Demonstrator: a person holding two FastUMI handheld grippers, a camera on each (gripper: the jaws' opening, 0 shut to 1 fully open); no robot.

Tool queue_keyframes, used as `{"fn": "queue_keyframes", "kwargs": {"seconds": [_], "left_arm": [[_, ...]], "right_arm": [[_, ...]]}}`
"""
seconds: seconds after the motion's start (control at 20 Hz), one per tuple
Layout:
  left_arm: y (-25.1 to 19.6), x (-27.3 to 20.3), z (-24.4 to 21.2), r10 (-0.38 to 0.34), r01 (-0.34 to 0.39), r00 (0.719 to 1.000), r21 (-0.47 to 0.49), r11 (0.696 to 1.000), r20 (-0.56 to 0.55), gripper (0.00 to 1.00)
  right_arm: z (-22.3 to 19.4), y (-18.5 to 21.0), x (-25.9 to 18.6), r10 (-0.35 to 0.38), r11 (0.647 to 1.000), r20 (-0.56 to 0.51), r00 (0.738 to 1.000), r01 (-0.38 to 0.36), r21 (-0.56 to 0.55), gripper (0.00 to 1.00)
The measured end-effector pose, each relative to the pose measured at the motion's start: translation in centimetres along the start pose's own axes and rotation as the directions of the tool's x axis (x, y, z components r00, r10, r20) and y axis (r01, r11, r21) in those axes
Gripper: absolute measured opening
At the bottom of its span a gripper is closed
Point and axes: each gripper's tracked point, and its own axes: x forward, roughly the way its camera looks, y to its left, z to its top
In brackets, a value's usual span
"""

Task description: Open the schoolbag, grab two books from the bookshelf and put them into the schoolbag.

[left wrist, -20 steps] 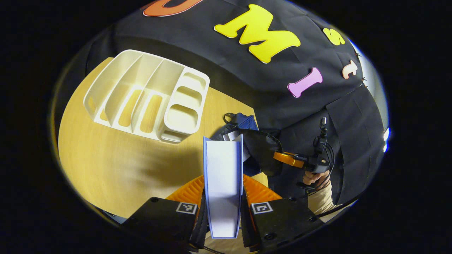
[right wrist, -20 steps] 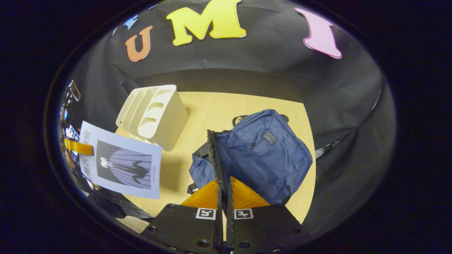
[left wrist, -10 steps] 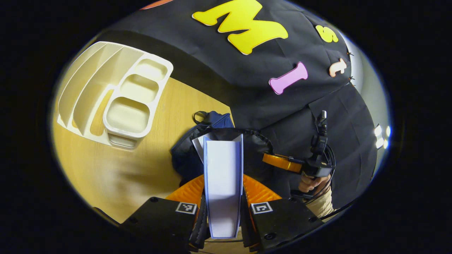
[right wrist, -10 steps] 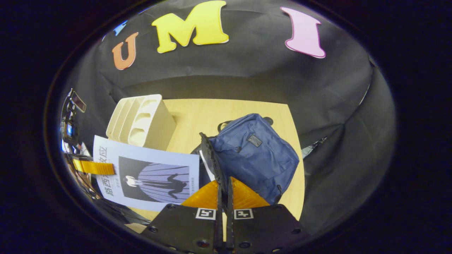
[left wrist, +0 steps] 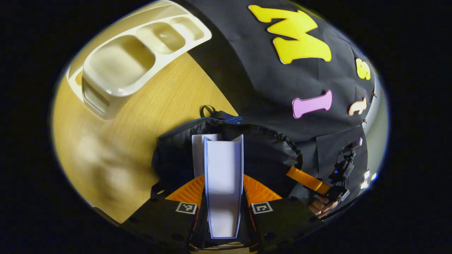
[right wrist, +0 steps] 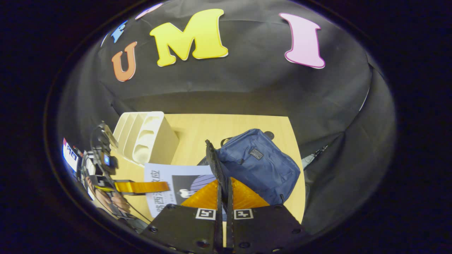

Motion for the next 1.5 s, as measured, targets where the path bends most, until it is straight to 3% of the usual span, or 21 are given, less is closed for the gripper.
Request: {"fn": "queue_keyframes", "kwargs": {"seconds": [0.2, 0.25, 0.35, 0.4, 0.7, 0.8, 0.85, 1.1, 1.3, 1.5], "left_arm": [[0.4, 3.4, -1.0, -0.056, 0.064, 0.995, -0.095, 0.993, 0.085, 0.41], [0.3, 4.2, -1.2, -0.066, 0.076, 0.992, -0.096, 0.992, 0.108, 0.42], [0.4, 5.6, -2.0, -0.081, 0.092, 0.987, -0.079, 0.993, 0.141, 0.46], [0.4, 6.1, -2.3, -0.089, 0.1, 0.985, -0.068, 0.993, 0.151, 0.42], [-0.5, 9.9, -2.9, -0.119, 0.135, 0.972, -0.068, 0.989, 0.2, 0.42], [-0.7, 11.4, -2.9, -0.135, 0.154, 0.968, -0.076, 0.985, 0.213, 0.41], [-0.8, 12.2, -2.7, -0.143, 0.164, 0.966, -0.083, 0.983, 0.217, 0.42], [-1.2, 15.3, -2.2, -0.186, 0.21, 0.957, -0.09, 0.973, 0.223, 0.41], [-1.0, 17.5, -1.7, -0.209, 0.233, 0.951, -0.081, 0.969, 0.227, 0.41], [-1.0, 19.1, -1.3, -0.244, 0.268, 0.943, -0.086, 0.959, 0.225, 0.41]], "right_arm": [[-0.9, 1.5, 1.3, 0.092, 0.995, -0.064, 0.994, -0.095, -0.042, 0.04], [-1.1, 2.0, 1.5, 0.119, 0.99, -0.077, 0.99, -0.124, -0.06, 0.0], [-2.0, 2.8, 2.1, 0.172, 0.976, -0.121, 0.978, -0.186, -0.117, 0.04], [-2.5, 3.3, 2.4, 0.198, 0.964, -0.139, 0.97, -0.219, -0.15, 0.04], [-5.0, 5.4, 3.6, 0.303, 0.859, -0.254, 0.918, -0.379, -0.345, 0.04], [-4.8, 5.9, 3.8, 0.325, 0.838, -0.265, 0.908, -0.406, -0.364, 0.07], [-4.7, 5.8, 3.7, 0.33, 0.829, -0.273, 0.904, -0.416, -0.374, 0.02], [-4.4, 5.9, 3.4, 0.373, 0.801, -0.29, 0.881, -0.464, -0.378, 0.02], [-4.5, 5.7, 2.9, 0.393, 0.796, -0.287, 0.874, -0.48, -0.37, 0.02], [-4.6, 5.0, 2.5, 0.405, 0.814, -0.271, 0.874, -0.479, -0.328, 0.0]]}}
